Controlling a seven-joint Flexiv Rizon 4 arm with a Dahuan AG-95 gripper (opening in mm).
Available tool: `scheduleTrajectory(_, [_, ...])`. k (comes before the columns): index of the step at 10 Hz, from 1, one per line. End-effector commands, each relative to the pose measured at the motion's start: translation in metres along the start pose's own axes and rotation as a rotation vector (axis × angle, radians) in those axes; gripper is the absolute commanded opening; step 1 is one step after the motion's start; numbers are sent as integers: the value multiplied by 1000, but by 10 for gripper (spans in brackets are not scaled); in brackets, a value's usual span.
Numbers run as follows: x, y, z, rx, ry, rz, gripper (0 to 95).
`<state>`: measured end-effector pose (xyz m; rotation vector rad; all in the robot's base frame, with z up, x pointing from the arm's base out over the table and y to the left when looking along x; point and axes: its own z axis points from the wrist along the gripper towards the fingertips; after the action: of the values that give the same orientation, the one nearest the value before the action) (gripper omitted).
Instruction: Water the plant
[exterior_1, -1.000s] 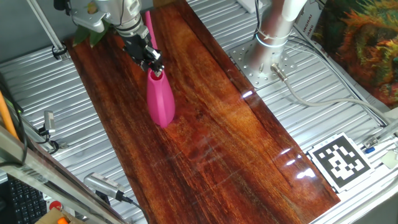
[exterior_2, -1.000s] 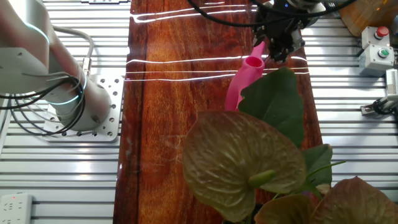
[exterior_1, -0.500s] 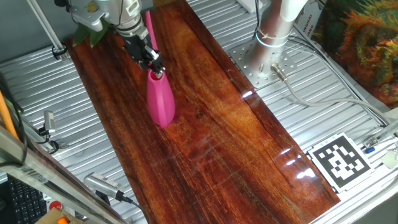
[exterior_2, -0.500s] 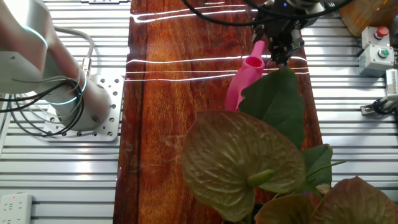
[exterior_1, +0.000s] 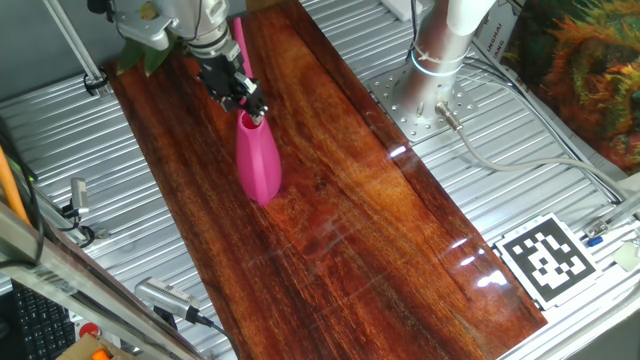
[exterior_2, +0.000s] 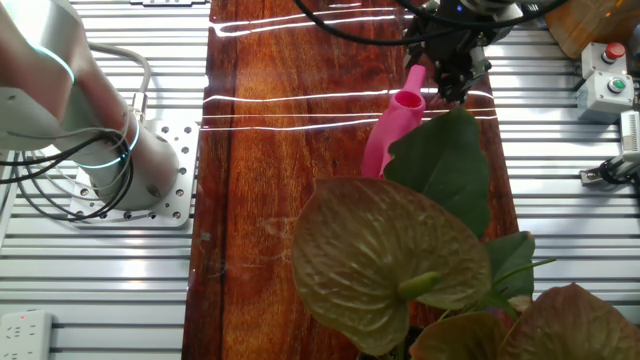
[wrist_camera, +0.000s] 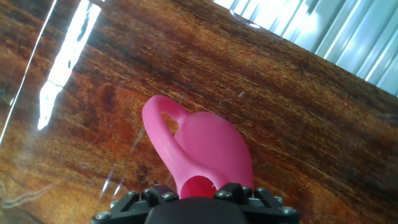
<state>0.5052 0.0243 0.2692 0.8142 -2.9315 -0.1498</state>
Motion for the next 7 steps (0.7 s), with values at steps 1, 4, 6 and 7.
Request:
scheduleTrajectory(1, [1, 0, 0, 3, 2, 4, 570])
scheduleTrajectory(4, [1, 0, 0, 3, 2, -8, 760])
scheduleTrajectory(6, [1, 1, 0, 33, -41, -183, 760])
scheduleTrajectory(7, [1, 1, 1, 35, -38, -239, 950])
